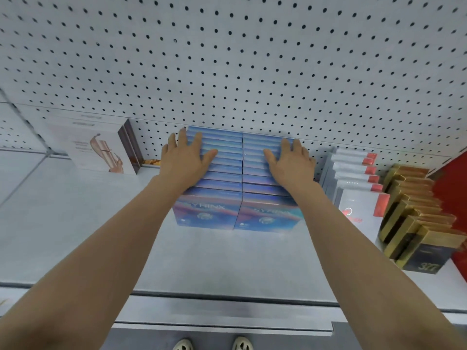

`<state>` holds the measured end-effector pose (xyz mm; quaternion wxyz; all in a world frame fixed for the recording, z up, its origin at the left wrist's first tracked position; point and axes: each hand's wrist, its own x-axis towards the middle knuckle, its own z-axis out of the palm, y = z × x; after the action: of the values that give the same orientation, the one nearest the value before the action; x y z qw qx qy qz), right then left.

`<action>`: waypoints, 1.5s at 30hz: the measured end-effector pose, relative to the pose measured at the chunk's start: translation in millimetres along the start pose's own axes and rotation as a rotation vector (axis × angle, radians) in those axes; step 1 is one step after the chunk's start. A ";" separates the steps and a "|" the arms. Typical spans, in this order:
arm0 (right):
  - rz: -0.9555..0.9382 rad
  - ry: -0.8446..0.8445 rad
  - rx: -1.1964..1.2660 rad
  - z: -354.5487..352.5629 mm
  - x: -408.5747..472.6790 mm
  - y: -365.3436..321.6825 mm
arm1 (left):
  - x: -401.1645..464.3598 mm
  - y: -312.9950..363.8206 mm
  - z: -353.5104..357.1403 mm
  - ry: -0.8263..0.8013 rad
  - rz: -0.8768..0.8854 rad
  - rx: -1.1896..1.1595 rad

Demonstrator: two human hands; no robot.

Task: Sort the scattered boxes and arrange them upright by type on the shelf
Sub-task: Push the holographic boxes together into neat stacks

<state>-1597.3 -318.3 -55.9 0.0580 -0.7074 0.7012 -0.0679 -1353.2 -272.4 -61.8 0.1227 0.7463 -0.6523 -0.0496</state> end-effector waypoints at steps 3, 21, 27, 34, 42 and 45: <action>0.033 -0.061 0.032 3.5 9.0 -2.7 | 14.2 -0.4 1.6 -0.143 -0.071 -0.139; 0.013 -0.060 0.017 0.0 -0.3 -5.2 | 8.1 3.8 -7.1 -0.095 0.000 -0.112; -0.075 -0.110 0.127 -16.2 -67.2 5.0 | -59.4 4.7 -21.1 -0.030 0.125 0.023; -0.162 -0.202 -0.032 -8.6 -91.0 21.7 | -81.1 -11.6 -7.3 -0.195 0.150 0.046; -0.153 -0.045 -0.082 7.1 -84.4 23.1 | -68.2 -11.2 3.3 -0.106 0.208 0.132; -0.178 -0.012 -0.120 8.3 -81.7 23.2 | -66.8 -10.5 5.1 -0.080 0.209 0.138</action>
<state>-1619.3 -236.9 -69.3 0.0134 -0.7694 0.6381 -0.0263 -1354.0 -205.9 -75.1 0.0497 0.6785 -0.7327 -0.0212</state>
